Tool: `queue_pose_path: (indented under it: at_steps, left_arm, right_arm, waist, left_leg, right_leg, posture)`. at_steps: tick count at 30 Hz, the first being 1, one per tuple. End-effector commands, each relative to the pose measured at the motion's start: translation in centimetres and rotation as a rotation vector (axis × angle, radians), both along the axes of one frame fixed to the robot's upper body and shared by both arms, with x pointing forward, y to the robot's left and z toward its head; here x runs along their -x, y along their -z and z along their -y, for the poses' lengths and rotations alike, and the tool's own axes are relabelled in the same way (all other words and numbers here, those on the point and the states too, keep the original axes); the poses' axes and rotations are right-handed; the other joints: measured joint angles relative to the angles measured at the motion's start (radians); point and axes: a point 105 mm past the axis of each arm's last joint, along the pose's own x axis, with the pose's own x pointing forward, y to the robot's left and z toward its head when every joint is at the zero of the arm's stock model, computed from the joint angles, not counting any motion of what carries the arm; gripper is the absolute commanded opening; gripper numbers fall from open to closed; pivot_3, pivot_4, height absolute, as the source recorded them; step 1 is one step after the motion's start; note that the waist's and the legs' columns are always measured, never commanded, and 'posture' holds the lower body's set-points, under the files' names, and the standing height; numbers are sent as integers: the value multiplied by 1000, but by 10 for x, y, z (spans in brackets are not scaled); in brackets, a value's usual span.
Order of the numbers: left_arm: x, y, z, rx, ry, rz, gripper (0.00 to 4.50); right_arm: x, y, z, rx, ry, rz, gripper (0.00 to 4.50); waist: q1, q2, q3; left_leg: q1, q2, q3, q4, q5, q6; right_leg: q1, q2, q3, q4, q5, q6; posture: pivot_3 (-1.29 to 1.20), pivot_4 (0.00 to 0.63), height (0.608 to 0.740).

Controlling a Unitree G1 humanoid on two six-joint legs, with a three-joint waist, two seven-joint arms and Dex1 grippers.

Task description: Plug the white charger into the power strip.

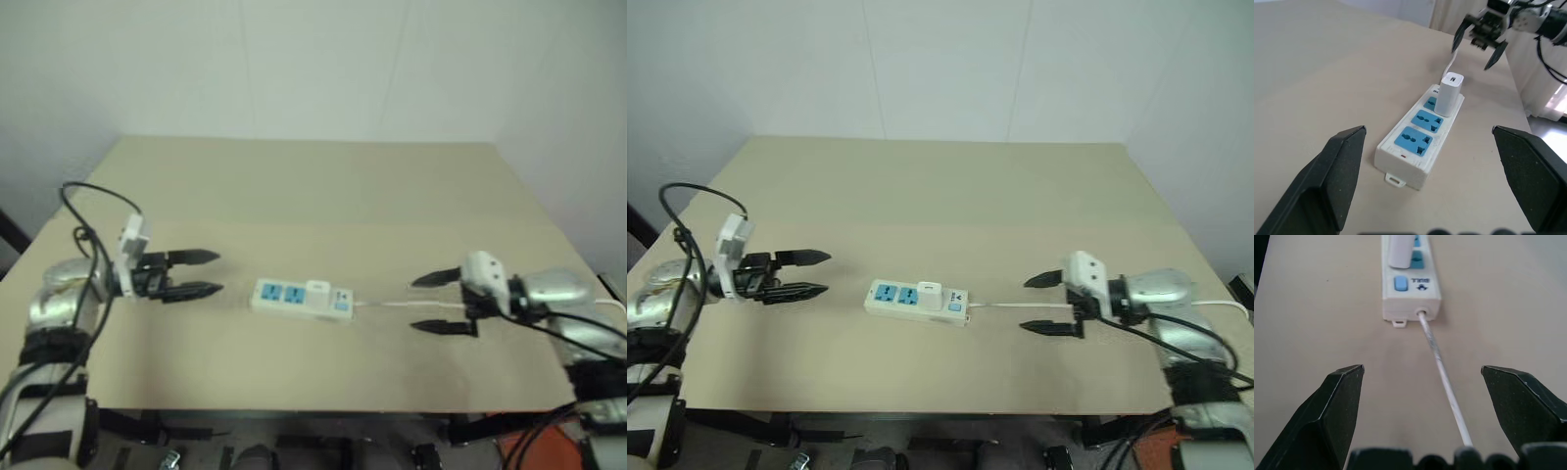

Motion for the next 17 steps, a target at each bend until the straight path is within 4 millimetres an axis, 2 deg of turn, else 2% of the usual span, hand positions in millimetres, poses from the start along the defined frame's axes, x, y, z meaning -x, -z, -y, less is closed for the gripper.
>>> queue_pose_path:
  at_steps: [1,9,17]
  left_arm:
    - [3,-8,-2,-20,-2,30,4500]
    - [0,-4,11,-26,27,16,4500]
    - [-4,-6,17,-44,42,0,4500]
  right_arm:
    - [11,-23,8,-23,35,47,4481]
    - [24,-29,12,-13,100,75,4481]
    - [32,-33,18,3,136,81,4481]
  waist:
    - [2,0,0]
    - [5,-1,1]
    - [11,-2,1]
  left_leg:
    - [0,0,0,0,0,0]
    - [3,0,0,1,1,-2]
    - [3,0,1,1,1,-2]
  right_leg:
    - [0,0,0,0,-1,1]
    - [1,1,2,2,-2,5]
    - [2,1,2,1,-1,4]
  posture:
    - [0,150,740]
    - [0,150,740]
    - [0,150,740]
